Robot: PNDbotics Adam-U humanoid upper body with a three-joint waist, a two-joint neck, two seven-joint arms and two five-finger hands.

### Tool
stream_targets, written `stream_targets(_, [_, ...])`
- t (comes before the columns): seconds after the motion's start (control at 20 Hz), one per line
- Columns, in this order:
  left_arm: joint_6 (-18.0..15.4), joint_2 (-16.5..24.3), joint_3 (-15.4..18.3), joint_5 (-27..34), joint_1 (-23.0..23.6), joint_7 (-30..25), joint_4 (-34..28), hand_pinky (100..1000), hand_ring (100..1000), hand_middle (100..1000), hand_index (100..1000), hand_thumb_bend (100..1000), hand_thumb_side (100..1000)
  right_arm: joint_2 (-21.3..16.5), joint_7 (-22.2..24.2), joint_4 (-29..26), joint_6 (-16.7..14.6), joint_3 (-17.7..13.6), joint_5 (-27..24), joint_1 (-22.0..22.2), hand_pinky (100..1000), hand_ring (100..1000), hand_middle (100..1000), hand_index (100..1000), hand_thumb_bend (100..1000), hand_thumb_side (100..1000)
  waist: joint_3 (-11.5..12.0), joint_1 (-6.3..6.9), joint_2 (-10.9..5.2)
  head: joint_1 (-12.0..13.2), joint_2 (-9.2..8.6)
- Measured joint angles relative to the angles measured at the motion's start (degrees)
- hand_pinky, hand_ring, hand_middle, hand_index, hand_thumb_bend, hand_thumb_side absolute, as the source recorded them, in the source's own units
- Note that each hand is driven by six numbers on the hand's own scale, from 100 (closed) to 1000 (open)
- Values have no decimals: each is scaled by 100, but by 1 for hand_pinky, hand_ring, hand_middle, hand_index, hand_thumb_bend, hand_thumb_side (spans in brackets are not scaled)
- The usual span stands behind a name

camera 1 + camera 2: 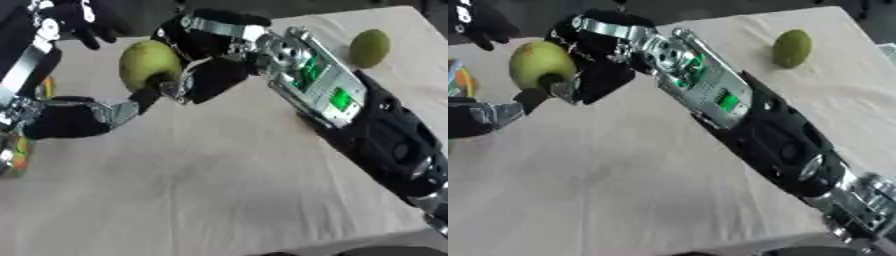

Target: Pick up the objects with one hand, pass them to the other hand, and then place them into the box on the other side of the table.

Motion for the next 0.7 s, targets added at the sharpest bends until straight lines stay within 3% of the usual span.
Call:
stream_targets(0.2, [14, 0, -1, 11, 0, -3, 41, 560, 595, 619, 691, 562, 229, 0, -44, -16, 0, -2, -56, 2, 714, 566, 506, 644, 141, 100, 0, -2, 2, 15, 0])
stream_targets(0.7, [168, -37, -3, 55, 6, -149, 210, 559, 594, 620, 693, 579, 234, 1, -187, -25, -3, -4, -127, 2, 713, 564, 505, 643, 151, 100, -7, -14, 16, 19, 0])
